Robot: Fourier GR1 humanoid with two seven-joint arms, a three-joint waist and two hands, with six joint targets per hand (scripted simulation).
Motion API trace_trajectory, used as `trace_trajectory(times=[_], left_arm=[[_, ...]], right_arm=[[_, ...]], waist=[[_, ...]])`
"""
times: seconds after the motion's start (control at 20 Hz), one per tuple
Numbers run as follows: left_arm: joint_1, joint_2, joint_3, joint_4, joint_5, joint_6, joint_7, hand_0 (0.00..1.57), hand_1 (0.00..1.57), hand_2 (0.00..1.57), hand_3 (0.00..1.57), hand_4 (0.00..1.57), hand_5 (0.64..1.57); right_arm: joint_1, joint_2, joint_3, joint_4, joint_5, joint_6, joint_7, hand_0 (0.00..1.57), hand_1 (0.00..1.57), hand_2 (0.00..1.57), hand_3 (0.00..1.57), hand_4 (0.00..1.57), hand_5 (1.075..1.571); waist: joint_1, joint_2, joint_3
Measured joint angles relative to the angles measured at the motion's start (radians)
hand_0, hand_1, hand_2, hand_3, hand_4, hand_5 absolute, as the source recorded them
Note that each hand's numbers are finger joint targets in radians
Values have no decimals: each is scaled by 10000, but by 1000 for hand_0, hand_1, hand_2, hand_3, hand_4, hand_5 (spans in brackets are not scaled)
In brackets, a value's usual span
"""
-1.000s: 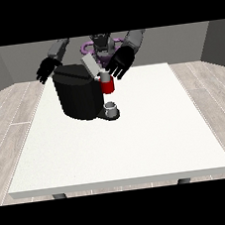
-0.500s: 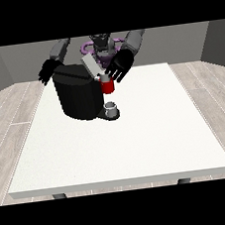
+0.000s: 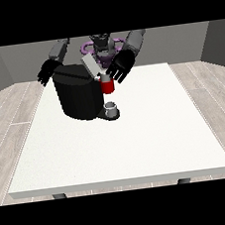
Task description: Insert the coffee pod into the coffee machine and close the lid
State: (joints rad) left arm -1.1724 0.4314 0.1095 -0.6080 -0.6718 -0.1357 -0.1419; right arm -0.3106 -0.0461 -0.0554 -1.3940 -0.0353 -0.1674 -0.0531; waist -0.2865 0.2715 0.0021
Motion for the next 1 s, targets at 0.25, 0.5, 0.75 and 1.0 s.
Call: trace_trajectory(times=[0.25, 0.5, 0.75, 1.0], left_arm=[[-58, 31, -50, -42, -141, 35, -19, 1073, 1073, 1125, 967, 364, 1571], [25, 47, -113, 11, -260, -43, -114, 567, 567, 810, 640, 235, 1571], [10, 199, -394, -114, -580, -219, -366, 0, 0, 0, 0, 0, 1571], [-18, 346, -490, -82, -752, -524, -394, 0, 0, 0, 0, 0, 1571]], right_arm=[[-147, -67, -118, 96, -101, 74, -85, 0, 0, 0, 0, 431, 1571], [33, 12, -37, 84, -81, 68, -131, 0, 0, 0, 0, 415, 1571], [-136, -33, -20, 69, 11, -1, -93, 0, 0, 0, 0, 411, 1571], [-7, 47, -48, 197, -8, -56, -165, 0, 0, 0, 0, 353, 1571]], waist=[[66, 34, 2], [66, -109, -10], [92, -30, 21], [142, -88, 8]])
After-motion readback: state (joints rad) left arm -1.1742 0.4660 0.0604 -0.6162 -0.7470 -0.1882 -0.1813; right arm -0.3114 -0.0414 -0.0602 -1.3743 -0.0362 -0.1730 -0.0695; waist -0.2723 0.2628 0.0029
